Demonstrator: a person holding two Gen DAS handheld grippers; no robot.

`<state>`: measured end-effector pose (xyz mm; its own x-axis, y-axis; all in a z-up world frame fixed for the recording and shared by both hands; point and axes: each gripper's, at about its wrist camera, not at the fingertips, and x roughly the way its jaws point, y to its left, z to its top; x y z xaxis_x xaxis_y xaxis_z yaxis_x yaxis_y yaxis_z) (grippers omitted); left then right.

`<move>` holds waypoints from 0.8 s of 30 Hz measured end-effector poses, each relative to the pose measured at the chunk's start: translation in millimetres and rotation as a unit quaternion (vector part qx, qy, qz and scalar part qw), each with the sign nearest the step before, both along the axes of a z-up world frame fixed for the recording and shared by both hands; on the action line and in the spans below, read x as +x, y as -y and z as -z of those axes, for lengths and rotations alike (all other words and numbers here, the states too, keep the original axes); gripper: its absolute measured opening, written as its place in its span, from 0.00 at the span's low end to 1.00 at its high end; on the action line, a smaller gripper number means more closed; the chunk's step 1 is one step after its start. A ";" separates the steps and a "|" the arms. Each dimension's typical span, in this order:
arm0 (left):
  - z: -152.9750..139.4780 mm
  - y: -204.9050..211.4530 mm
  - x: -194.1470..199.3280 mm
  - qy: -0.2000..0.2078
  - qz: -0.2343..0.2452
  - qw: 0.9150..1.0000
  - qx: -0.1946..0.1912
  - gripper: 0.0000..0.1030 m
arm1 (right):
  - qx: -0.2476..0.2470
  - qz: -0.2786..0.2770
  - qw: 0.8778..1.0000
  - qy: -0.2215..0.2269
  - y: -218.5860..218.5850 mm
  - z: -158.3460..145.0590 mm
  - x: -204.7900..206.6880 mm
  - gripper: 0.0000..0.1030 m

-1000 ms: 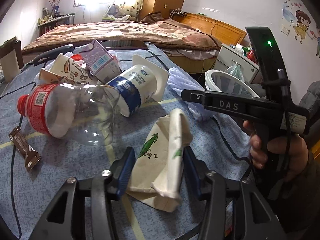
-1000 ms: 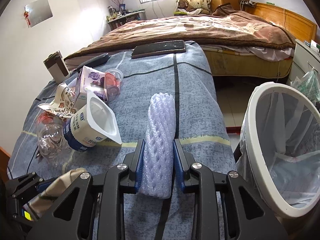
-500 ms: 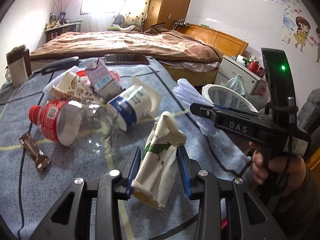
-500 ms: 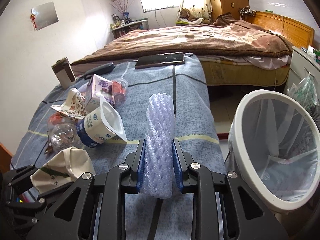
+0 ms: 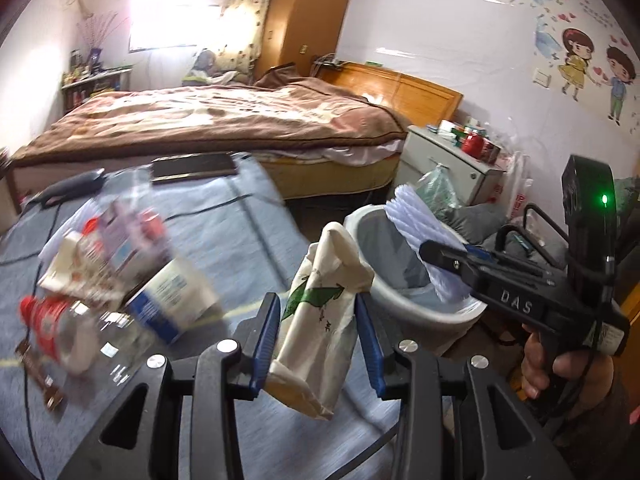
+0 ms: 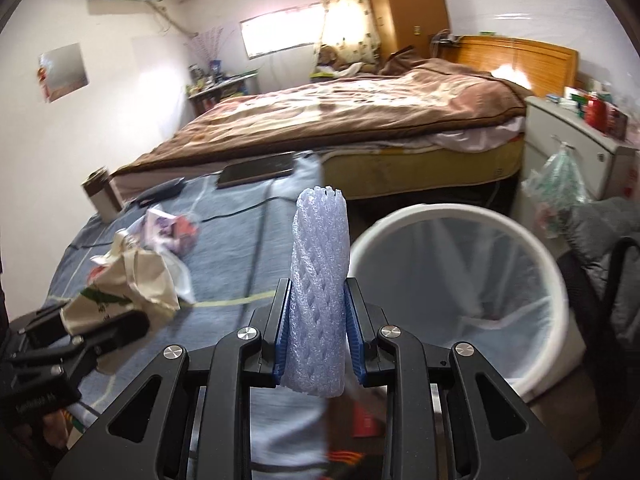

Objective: Collect trash
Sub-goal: 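Lift the paper packet and foam sleeve with both tools over the white bin, then open the left tool over the bin while the right tool releases the foam sleeve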

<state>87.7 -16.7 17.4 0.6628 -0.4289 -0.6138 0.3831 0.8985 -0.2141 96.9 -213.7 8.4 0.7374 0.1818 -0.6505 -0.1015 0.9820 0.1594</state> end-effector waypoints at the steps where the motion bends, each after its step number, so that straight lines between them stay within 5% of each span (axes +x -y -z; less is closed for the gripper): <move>1: -3.2 9.0 3.0 0.002 0.006 1.000 0.001 0.40 | -0.003 0.009 1.000 0.001 7.6 -1.0 0.2 0.27; 15: 5.8 111.1 43.5 -0.039 0.088 0.995 -0.004 0.43 | -0.018 0.081 0.996 -0.034 79.6 13.3 3.4 0.27; 24: 29.9 140.9 53.8 -0.071 0.091 0.993 0.018 0.45 | -0.018 0.086 0.994 -0.072 101.1 35.7 12.4 0.28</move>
